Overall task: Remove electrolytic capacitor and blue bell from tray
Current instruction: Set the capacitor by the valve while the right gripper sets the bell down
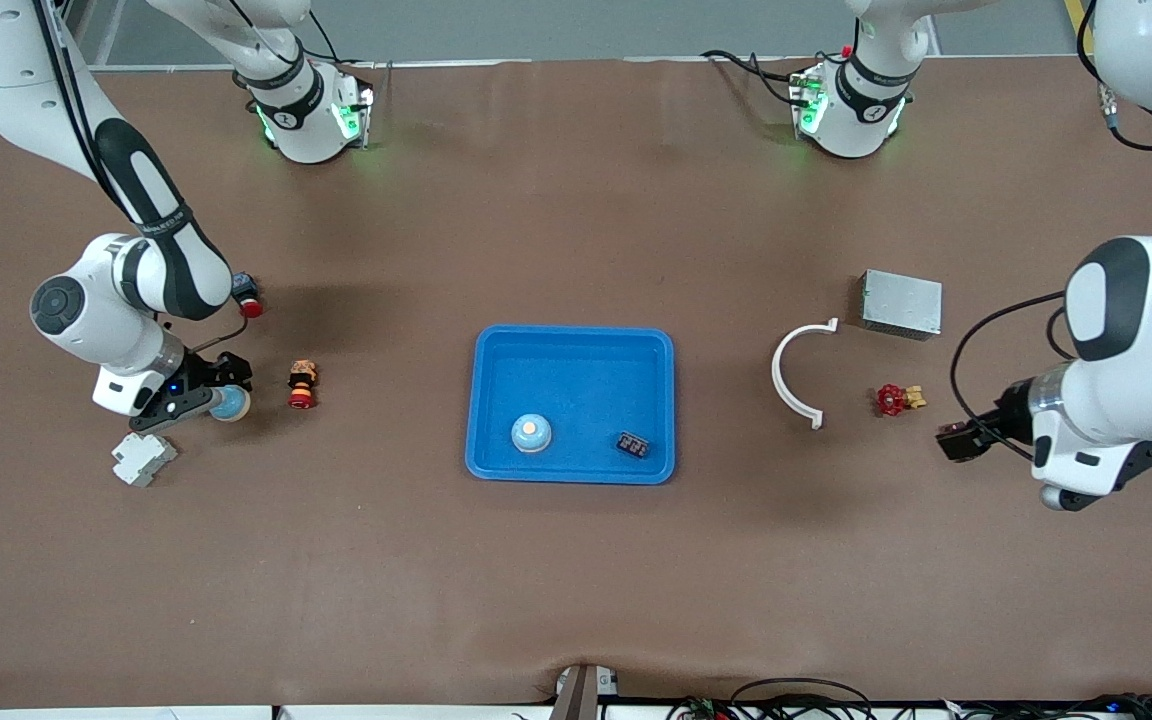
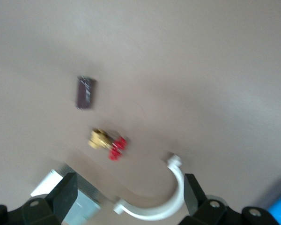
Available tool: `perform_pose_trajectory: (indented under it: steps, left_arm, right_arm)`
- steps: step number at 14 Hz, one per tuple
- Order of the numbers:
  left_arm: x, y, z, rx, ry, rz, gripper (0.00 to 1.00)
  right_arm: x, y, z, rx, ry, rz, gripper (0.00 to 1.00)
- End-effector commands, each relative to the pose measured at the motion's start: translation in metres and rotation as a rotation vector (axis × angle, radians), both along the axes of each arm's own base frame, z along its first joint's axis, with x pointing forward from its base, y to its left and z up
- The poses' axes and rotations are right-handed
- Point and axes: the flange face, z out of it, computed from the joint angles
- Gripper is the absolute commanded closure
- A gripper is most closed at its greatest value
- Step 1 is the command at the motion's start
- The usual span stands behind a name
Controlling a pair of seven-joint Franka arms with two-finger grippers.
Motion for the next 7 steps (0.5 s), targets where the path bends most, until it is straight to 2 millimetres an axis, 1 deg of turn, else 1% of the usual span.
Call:
perform_pose_trajectory:
  steps: [1,3,4,6,7]
  left_arm:
    - [-0.003,-0.045,0.023,-0.03,-0.001,0.093,0.0]
    - [-0.002,-0.079,0.035,-0.061,-0.014,0.175,0.0]
    - [-0.004,-0.103,0.036,-0.068,-0.015,0.198,0.0]
    - [-0.007,-0.141,0.032,-0.073,-0.012,0.257,0.0]
    - [-0.007,-0.16,0.025,-0.079,-0.013,0.28,0.0]
  right_arm:
    - [-0.001,0.0,0.005,0.009,-0.008,0.01,0.0]
    - [0.003,0.005,0.012,0.01,-0.011,0.014,0.0]
    - [0.007,0.005,0.019,0.015,0.003,0.015,0.0]
    - [0.021,0.005,0.037,0.036,0.081,0.016,0.0]
    - [0.031,0.009,0.051,0.044,0.105,0.023,0.0]
